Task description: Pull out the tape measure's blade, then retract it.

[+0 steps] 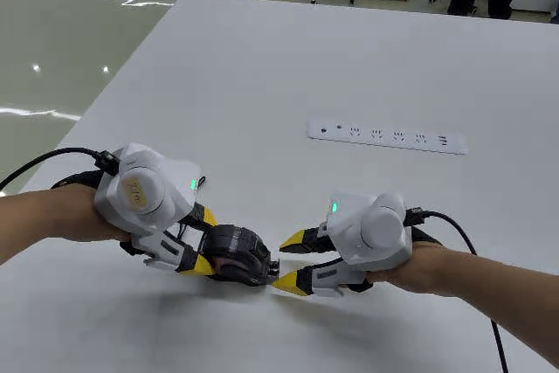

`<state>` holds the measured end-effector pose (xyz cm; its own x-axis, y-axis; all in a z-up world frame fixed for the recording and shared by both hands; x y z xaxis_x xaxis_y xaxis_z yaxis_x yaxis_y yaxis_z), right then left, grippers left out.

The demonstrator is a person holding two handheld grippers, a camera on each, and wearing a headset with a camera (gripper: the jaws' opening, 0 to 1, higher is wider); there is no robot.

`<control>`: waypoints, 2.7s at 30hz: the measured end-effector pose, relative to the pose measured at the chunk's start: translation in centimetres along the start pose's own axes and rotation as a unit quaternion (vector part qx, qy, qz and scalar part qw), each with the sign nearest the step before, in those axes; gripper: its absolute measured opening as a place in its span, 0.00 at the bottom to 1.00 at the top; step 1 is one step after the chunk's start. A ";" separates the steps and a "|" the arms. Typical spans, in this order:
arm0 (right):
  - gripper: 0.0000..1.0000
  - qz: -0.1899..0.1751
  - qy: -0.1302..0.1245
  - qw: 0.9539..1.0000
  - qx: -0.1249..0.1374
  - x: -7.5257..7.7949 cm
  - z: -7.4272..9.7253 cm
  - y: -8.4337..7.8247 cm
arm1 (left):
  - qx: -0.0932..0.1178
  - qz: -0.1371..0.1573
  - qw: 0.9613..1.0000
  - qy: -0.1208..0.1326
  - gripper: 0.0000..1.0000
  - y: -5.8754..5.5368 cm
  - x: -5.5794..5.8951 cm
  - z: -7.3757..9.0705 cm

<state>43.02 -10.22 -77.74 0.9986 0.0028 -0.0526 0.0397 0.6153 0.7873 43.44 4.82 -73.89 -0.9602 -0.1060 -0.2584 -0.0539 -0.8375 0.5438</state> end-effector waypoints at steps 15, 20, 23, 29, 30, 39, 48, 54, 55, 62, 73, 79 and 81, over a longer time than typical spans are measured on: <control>0.16 0.003 0.008 1.000 -0.027 0.2 -1.2 -0.3 | -0.005 -0.011 1.000 -0.014 0.27 -0.2 -0.3 -0.8; 0.14 0.004 0.019 0.999 -0.027 0.3 -1.1 -0.3 | -0.013 -0.006 1.000 -0.014 0.26 -0.2 -0.3 -0.8; 0.14 0.017 0.018 0.999 -0.032 0.3 -1.1 -0.3 | -0.014 -0.001 1.000 -0.015 0.25 -0.2 -0.4 -0.8; 0.13 0.028 0.019 0.999 -0.036 0.2 -1.1 -0.2 | -0.016 0.002 1.000 -0.014 0.25 -0.2 -0.3 -0.8; 0.13 0.027 0.020 0.999 -0.036 0.2 -1.1 -0.3 | -0.017 0.002 1.000 -0.014 0.25 -0.2 -0.3 -0.8; 0.13 0.027 0.022 0.999 -0.038 0.1 -0.9 -0.2 | -0.022 0.003 1.000 -0.014 0.25 -0.1 -0.2 -0.8; 0.13 0.031 0.022 0.998 -0.040 0.2 -0.9 -0.3 | -0.027 0.002 0.999 -0.016 0.25 -0.1 -0.2 -0.8; 0.13 0.032 0.022 0.998 -0.041 0.1 -0.8 -0.4 | -0.028 0.000 0.999 -0.018 0.25 -0.1 -0.2 -0.8; 0.13 0.032 0.022 0.998 -0.041 0.1 -0.7 -0.4 | -0.028 0.001 0.999 -0.018 0.25 -0.1 -0.3 -0.8; 0.13 0.035 0.021 0.998 -0.042 0.1 -0.5 -0.3 | -0.029 0.000 0.999 -0.019 0.25 -0.2 -0.3 -0.7; 0.13 0.038 0.021 0.998 -0.045 0.1 -0.2 -0.3 | -0.032 0.000 0.999 -0.017 0.25 -0.4 -0.3 -0.7; 0.13 0.038 0.021 0.998 -0.045 0.2 0.0 -0.3 | -0.031 0.003 0.999 -0.018 0.25 -0.6 -0.4 -0.7; 0.13 0.038 0.021 0.998 -0.046 0.1 0.0 -0.4 | -0.031 0.003 0.999 -0.017 0.25 -0.6 -0.3 -0.7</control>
<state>43.14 -10.48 -78.04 0.9962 0.0841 -0.0213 -0.0419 0.6814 0.7307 43.98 4.98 -74.64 -0.9692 -0.0938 -0.2277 -0.0319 -0.8690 0.4938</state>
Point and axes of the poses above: the centre of the closed fingertips' face, and the gripper's own axes: z roughly backward along the fingers, x roughly to its right, y roughly out of its top, the point moved 7 cm from there along z, roughly backward along the fingers, and after that the axes turned 9 degrees about y, right-handed, at the moved point
